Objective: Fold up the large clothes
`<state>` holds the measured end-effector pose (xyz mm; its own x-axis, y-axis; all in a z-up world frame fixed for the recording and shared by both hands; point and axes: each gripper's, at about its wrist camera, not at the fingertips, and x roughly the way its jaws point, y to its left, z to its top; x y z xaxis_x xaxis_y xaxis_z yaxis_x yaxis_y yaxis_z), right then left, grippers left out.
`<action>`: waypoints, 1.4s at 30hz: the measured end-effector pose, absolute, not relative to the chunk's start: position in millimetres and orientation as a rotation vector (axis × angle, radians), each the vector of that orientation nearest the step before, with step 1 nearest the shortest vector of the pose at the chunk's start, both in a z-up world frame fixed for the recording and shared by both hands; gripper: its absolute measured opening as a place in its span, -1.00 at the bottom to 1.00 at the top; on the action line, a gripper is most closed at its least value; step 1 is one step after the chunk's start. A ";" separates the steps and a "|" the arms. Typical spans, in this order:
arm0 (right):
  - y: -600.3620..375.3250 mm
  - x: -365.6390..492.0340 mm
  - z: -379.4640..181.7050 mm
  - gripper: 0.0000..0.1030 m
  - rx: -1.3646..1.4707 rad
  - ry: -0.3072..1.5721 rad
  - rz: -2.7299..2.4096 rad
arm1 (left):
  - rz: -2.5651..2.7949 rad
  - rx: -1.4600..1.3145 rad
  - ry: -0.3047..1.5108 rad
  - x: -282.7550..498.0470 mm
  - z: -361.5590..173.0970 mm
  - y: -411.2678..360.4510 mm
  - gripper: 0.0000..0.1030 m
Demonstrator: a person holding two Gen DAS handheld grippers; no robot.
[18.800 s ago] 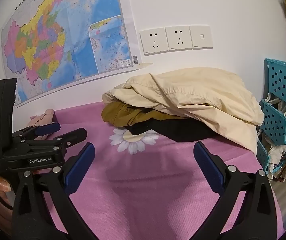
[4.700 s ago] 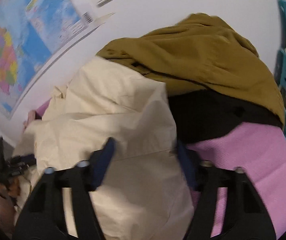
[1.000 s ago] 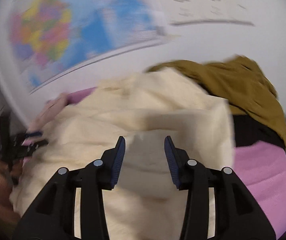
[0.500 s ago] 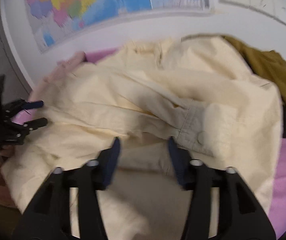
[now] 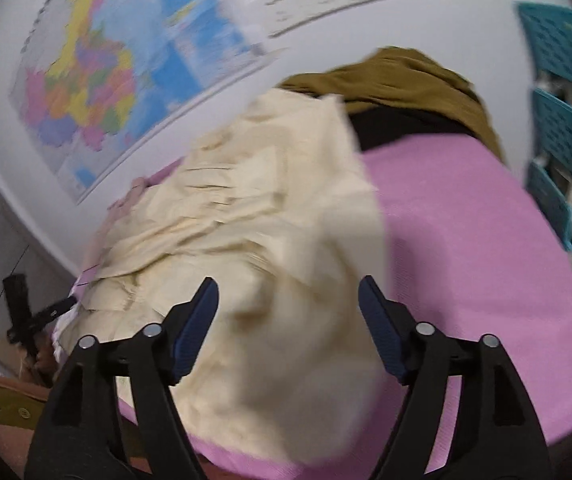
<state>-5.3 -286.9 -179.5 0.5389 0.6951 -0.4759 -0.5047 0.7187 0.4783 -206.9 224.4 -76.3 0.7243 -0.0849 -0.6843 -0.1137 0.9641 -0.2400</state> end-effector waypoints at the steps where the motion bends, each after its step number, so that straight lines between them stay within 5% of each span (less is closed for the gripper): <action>1: -295.6 -7.2 -186.6 0.49 0.319 0.711 0.715 | 0.003 -0.304 0.773 -213.0 -79.6 224.2 0.64; 17: -277.7 -20.1 -218.9 0.65 0.346 0.751 0.936 | -0.233 -0.449 0.820 -219.5 -111.8 181.4 0.86; 19: -271.0 -19.3 -218.5 0.61 0.333 0.749 0.955 | -0.231 -0.460 0.804 -214.0 -111.5 178.6 0.86; 20: -267.3 -18.7 -218.8 0.41 0.341 0.754 0.979 | -0.231 -0.477 0.798 -211.8 -111.7 179.7 0.86; 23: -263.6 -15.2 -222.9 -0.01 0.364 0.773 0.995 | -0.180 -0.510 0.790 -209.8 -111.3 184.0 0.51; 25: -268.2 -11.2 -226.9 -0.23 0.424 0.781 1.017 | -0.127 -0.498 0.802 -208.2 -111.7 188.9 0.05; 26: -271.2 -8.5 -229.9 -0.39 0.466 0.789 1.031 | -0.117 -0.513 0.806 -208.0 -111.9 192.4 0.03; 29: -276.0 -6.1 -234.8 -0.43 0.564 0.793 1.076 | -0.121 -0.574 0.806 -204.2 -114.5 198.7 0.14; 30: -276.0 -6.5 -235.8 -0.32 0.589 0.794 1.088 | -0.140 -0.595 0.801 -202.6 -115.6 199.3 0.40; 32: -272.4 -10.2 -232.8 -0.24 0.568 0.787 1.107 | -0.143 -0.600 0.793 -200.3 -114.9 194.8 0.47; 35: -266.8 -14.6 -229.5 -0.31 0.531 0.792 1.104 | -0.089 -0.528 0.834 -193.2 -113.3 184.9 0.00; 37: -266.7 -15.9 -226.6 -0.58 0.543 0.788 1.099 | -0.074 -0.551 0.844 -192.4 -112.3 188.5 -0.35; 42: -279.3 -34.1 -199.6 -0.70 0.595 0.690 1.138 | -0.119 -0.620 0.777 -208.6 -87.0 203.8 -0.62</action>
<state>-34.1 -279.3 -199.6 0.2602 0.9472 -0.1874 -0.6041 0.3112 0.7336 -208.6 203.8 -87.0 0.7157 -0.3217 -0.6199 -0.1213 0.8169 -0.5639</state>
